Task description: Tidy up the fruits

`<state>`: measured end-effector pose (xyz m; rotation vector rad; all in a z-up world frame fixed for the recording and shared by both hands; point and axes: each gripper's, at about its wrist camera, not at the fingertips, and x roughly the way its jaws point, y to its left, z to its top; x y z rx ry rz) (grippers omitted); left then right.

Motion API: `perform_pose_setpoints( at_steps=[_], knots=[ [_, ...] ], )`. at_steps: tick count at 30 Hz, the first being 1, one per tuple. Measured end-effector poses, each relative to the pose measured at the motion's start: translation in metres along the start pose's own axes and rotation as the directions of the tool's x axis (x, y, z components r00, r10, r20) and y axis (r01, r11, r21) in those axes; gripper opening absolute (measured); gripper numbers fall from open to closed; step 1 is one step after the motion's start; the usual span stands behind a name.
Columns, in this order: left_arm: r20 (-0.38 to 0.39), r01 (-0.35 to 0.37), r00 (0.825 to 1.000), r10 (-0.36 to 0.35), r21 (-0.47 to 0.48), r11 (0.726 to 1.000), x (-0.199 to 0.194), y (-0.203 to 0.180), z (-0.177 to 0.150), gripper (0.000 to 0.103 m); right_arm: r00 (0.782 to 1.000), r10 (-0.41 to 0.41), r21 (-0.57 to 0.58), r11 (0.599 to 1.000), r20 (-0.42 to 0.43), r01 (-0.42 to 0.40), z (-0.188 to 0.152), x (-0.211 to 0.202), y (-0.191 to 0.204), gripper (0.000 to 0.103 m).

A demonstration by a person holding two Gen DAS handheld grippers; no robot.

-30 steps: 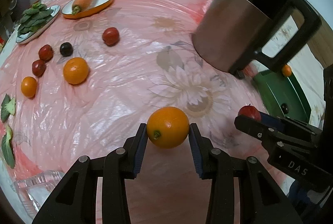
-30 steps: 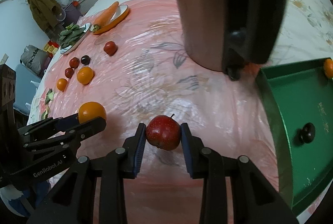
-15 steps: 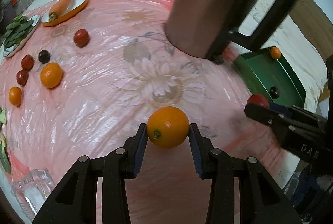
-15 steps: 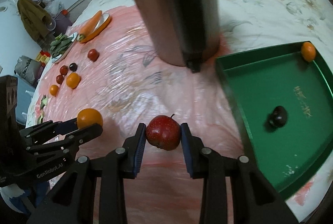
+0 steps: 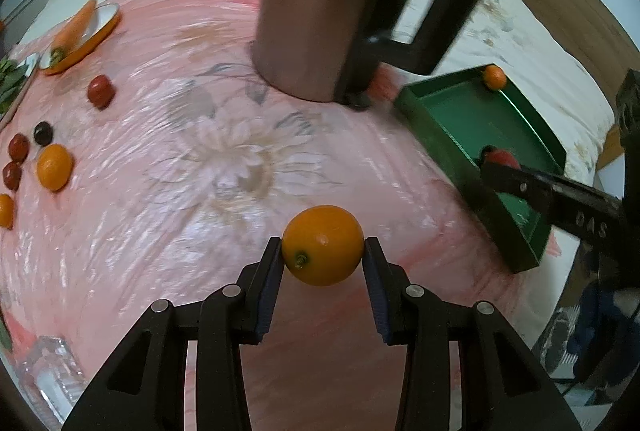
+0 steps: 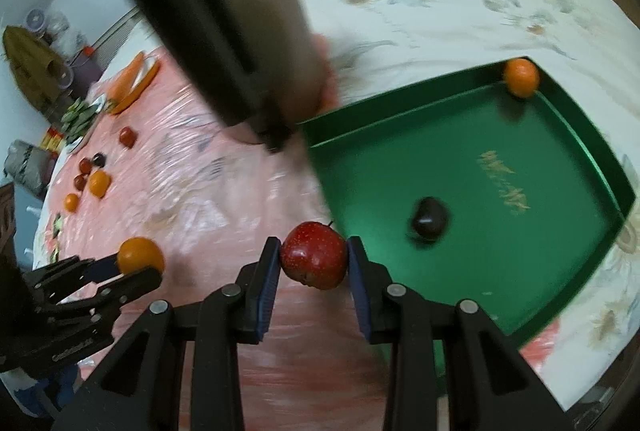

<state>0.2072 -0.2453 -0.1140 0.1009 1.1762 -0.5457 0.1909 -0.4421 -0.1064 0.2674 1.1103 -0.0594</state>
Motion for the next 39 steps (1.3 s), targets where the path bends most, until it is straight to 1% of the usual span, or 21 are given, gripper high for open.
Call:
perform_pose_setpoints(
  at_steps=[9, 15, 22, 27, 30, 34, 39],
  knots=[
    [-0.01, 0.053, 0.999, -0.053, 0.068, 0.996, 0.011, -0.039, 0.001, 0.035, 0.993, -0.106, 0.099, 0.99, 0.041, 0.102, 0.007, -0.016, -0.064, 0.028],
    [-0.011, 0.088, 0.996, -0.087, 0.104, 0.991, 0.016, -0.065, 0.007, 0.035, 0.989, -0.143, 0.13, 0.982, 0.046, 0.136, 0.008, -0.02, -0.092, 0.028],
    [0.003, 0.138, 0.99, -0.14, 0.164, 0.977, 0.027, -0.104, 0.023, 0.035, 0.987, -0.158, 0.137, 0.979, 0.04, 0.151, 0.009, -0.017, -0.112, 0.028],
    [0.012, 0.158, 0.986, -0.166, 0.249, 0.955, 0.039, -0.14, 0.031, 0.035, 0.985, -0.168, 0.139, 0.977, 0.027, 0.163, 0.012, -0.01, -0.129, 0.028],
    [0.002, 0.175, 0.983, -0.182, 0.268, 0.948, 0.048, -0.155, 0.035, 0.035, 0.985, -0.173, 0.137, 0.976, 0.018, 0.169, 0.017, -0.005, -0.139, 0.028],
    [-0.013, 0.174, 0.984, -0.178, 0.29, 0.941, 0.065, -0.174, 0.038, 0.035, 0.983, -0.184, 0.136, 0.974, 0.009, 0.181, 0.021, 0.0, -0.153, 0.028],
    [-0.051, 0.171, 0.985, -0.163, 0.298, 0.939, 0.088, -0.187, 0.037, 0.035, 0.981, -0.193, 0.142, 0.971, -0.013, 0.193, 0.02, 0.008, -0.168, 0.028]
  ],
)
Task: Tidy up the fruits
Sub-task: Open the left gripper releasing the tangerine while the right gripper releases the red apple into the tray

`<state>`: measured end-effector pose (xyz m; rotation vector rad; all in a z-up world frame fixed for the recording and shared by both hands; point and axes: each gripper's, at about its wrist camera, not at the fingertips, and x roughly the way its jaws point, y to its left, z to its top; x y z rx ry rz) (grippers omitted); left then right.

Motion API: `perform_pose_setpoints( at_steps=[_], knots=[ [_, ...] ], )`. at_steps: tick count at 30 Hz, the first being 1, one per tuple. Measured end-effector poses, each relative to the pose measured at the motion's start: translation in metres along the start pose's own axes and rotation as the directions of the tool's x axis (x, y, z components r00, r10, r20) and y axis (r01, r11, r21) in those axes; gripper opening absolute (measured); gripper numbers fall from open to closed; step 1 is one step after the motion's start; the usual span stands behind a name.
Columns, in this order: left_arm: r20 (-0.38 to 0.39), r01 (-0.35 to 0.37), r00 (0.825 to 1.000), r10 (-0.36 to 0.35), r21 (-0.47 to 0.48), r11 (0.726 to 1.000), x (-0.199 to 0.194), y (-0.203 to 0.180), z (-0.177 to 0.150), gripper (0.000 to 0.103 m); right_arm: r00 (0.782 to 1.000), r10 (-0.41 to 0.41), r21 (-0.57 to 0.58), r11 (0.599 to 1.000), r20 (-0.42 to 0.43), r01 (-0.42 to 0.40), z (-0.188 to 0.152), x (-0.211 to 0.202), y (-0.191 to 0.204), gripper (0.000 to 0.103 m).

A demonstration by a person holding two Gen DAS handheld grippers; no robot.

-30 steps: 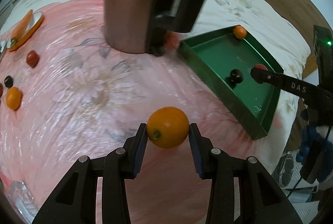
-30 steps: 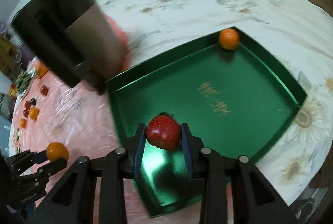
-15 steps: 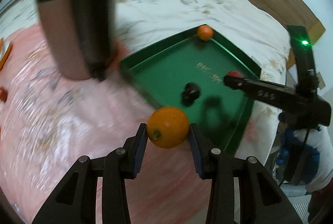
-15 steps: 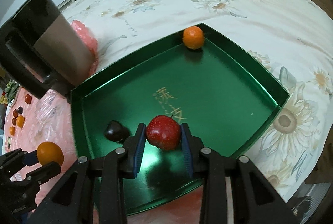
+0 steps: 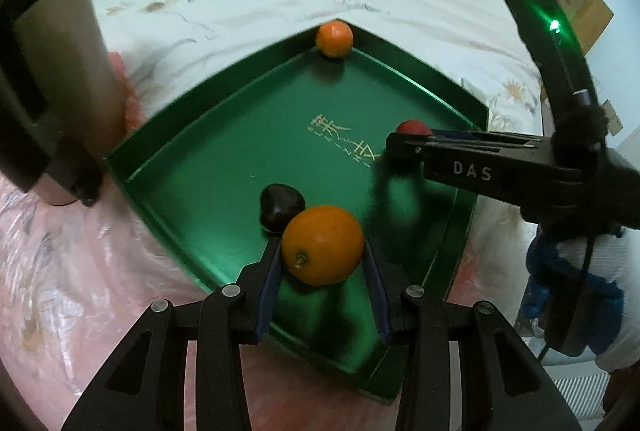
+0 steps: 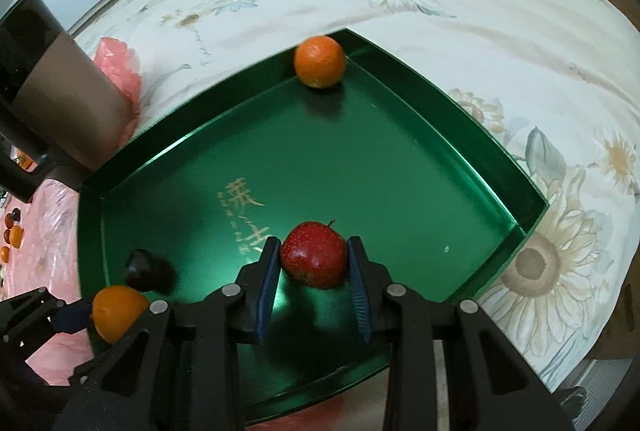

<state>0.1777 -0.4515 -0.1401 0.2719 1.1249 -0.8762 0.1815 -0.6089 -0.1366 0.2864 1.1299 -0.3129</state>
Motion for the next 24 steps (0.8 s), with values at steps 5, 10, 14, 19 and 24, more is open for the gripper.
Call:
perform_pose_setpoints(
  at_steps=[5, 10, 14, 19, 24],
  knots=[
    [-0.01, 0.011, 1.0, -0.011, 0.026, 1.0, 0.0097, -0.0074, 0.001, 0.035, 1.0, -0.007, -0.02, 1.0, 0.008, 0.007, 0.0022, 0.0028, 0.0006, 0.028],
    [0.001, 0.012, 1.0, -0.012, 0.043, 0.999, 0.0109, -0.0102, -0.0002, 0.035, 1.0, -0.017, -0.023, 1.0, 0.014, 0.018, 0.0054, 0.0048, 0.0018, 0.028],
    [0.001, 0.018, 1.0, -0.018, 0.045, 0.999, 0.0105, -0.0095, 0.0012, 0.036, 1.0, -0.017, -0.024, 1.0, 0.009, 0.018, 0.0054, 0.0066, 0.0035, 0.029],
    [-0.015, 0.025, 1.0, -0.025, 0.033, 0.999, 0.0118, -0.0081, 0.0004, 0.047, 1.0, -0.024, -0.032, 0.999, 0.006, 0.025, 0.0038, 0.0082, 0.0065, 0.035],
    [0.001, 0.026, 1.0, -0.026, 0.018, 1.0, 0.0088, -0.0067, 0.0025, 0.056, 0.999, -0.033, -0.02, 0.999, 0.017, 0.033, 0.0017, 0.0044, 0.0045, 0.061]
  ],
)
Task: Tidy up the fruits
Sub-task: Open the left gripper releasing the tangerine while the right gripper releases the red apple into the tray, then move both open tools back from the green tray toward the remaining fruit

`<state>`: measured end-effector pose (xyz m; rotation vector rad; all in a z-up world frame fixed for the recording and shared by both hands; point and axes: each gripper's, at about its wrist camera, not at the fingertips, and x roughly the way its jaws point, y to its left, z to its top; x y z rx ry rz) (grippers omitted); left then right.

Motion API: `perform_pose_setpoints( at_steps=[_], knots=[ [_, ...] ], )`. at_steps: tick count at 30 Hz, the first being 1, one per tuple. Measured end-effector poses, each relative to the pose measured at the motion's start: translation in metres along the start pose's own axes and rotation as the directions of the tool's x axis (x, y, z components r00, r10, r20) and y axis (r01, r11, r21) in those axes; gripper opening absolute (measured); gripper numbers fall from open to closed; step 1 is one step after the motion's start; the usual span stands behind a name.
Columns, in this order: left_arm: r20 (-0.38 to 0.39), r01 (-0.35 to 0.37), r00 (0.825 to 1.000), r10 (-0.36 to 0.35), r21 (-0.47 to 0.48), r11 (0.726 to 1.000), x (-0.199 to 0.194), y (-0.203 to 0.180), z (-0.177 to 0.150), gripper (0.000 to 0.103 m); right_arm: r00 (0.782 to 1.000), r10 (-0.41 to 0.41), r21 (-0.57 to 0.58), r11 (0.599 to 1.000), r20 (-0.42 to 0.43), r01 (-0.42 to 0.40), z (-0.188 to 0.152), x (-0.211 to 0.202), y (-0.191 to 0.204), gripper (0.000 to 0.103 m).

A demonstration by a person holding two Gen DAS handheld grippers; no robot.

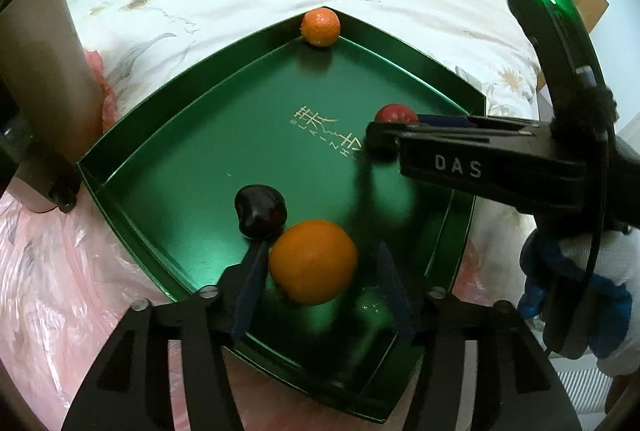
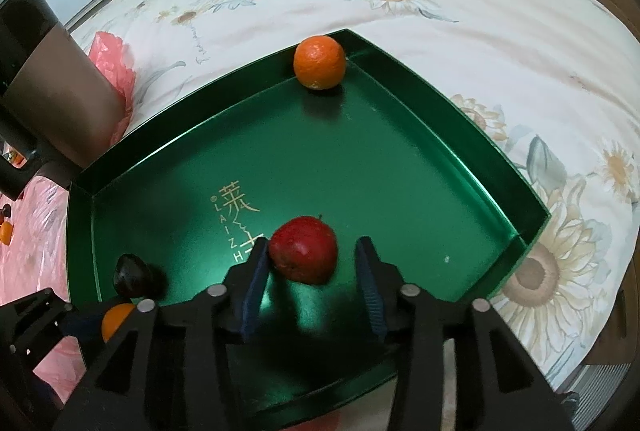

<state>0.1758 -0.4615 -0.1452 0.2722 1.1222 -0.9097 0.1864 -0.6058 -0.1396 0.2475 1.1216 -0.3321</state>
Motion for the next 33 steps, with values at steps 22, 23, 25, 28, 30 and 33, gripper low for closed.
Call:
perform_pose_setpoints(
  at_steps=[22, 23, 25, 28, 30, 33],
  knots=[
    [0.069, -0.004, 0.998, 0.003, 0.015, 1.0, -0.029, -0.002, 0.001, 0.101, 0.998, -0.036, 0.082, 0.996, 0.044, 0.032, -0.007, -0.02, -0.011, 0.1],
    [0.067, -0.001, 0.998, 0.0, 0.014, 1.0, -0.029, -0.002, 0.002, 0.101, 0.998, -0.046, 0.081, 0.996, 0.042, 0.043, -0.008, -0.02, -0.01, 0.103],
    [0.066, 0.002, 0.998, -0.002, 0.012, 1.0, -0.031, -0.002, 0.001, 0.101, 0.997, -0.057, 0.085, 0.995, 0.048, 0.053, -0.008, -0.022, -0.01, 0.103],
    [0.07, -0.001, 0.998, 0.0, 0.017, 1.0, -0.034, -0.003, 0.0, 0.101, 0.997, -0.048, 0.097, 0.994, 0.066, 0.042, -0.009, -0.026, -0.011, 0.103],
    [0.075, 0.005, 0.997, -0.005, 0.009, 1.0, -0.035, -0.001, 0.0, 0.101, 0.996, -0.049, 0.091, 0.995, 0.073, 0.043, -0.008, -0.027, -0.01, 0.103],
    [0.097, 0.014, 0.995, -0.012, -0.022, 1.0, -0.04, 0.006, -0.002, 0.101, 0.995, -0.048, 0.076, 0.996, 0.082, 0.042, -0.008, -0.029, -0.007, 0.103]
  ],
)
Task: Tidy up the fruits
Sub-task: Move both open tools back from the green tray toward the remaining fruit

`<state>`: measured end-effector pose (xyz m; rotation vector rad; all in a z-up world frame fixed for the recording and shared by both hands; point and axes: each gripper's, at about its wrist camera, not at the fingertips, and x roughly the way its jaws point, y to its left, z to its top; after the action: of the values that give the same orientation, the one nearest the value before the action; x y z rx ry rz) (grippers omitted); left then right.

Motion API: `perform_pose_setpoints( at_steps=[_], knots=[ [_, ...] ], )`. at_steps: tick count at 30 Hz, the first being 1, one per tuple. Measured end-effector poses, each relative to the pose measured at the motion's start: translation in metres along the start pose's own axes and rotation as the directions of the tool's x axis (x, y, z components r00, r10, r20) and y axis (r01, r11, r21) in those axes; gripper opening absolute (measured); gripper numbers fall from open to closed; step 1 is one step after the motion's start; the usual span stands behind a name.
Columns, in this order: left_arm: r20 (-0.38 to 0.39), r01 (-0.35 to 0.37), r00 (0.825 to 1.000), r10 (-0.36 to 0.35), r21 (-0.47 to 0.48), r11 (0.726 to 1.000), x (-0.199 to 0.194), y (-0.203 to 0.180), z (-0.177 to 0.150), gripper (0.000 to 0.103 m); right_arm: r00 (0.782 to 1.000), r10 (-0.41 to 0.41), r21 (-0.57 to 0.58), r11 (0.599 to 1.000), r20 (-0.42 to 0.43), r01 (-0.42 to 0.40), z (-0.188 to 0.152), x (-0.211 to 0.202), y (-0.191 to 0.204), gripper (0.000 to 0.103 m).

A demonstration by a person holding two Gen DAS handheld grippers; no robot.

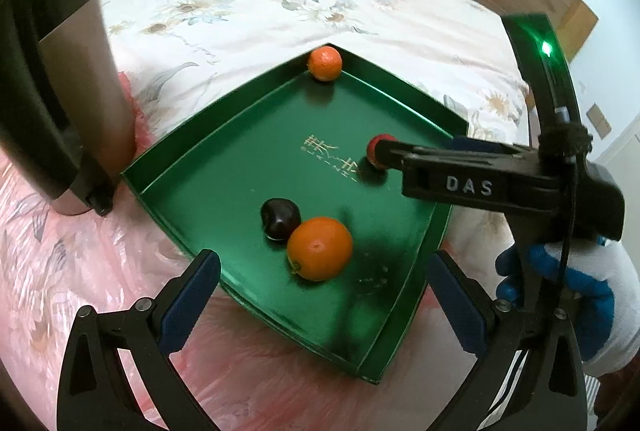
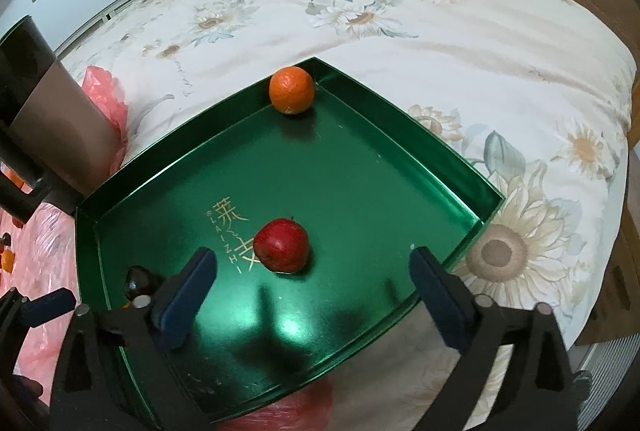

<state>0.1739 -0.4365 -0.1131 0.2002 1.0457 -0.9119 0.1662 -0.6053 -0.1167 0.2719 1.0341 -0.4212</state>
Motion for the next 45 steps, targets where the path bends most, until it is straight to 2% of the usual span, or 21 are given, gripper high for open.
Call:
perform_pose_setpoints(
  at_steps=[9, 17, 28, 36, 45],
  knots=[
    [0.05, -0.018, 0.998, 0.022, -0.082, 0.996, -0.017, 0.023, -0.008, 0.101, 1.0, 0.021, 0.044, 0.999, 0.005, -0.021, -0.001, -0.004, -0.004, 0.103],
    [0.02, -0.038, 0.999, 0.041, -0.138, 0.99, -0.021, 0.043, -0.017, 0.101, 1.0, 0.019, 0.054, 0.998, -0.002, -0.019, -0.004, -0.006, -0.001, 0.103],
    [0.029, -0.063, 0.997, 0.069, -0.157, 0.986, -0.037, 0.062, -0.03, 0.101, 0.998, 0.055, 0.062, 0.996, 0.02, -0.056, -0.007, -0.017, 0.013, 0.103],
    [0.043, -0.083, 0.995, 0.093, -0.187, 0.979, -0.054, 0.081, -0.043, 0.101, 0.994, 0.087, -0.012, 0.996, 0.069, -0.086, -0.01, -0.038, 0.044, 0.103],
    [0.061, -0.121, 0.988, 0.139, -0.238, 0.964, -0.077, 0.11, -0.063, 0.101, 0.988, 0.151, -0.081, 0.986, 0.038, -0.148, -0.023, -0.047, 0.086, 0.103]
  ],
)
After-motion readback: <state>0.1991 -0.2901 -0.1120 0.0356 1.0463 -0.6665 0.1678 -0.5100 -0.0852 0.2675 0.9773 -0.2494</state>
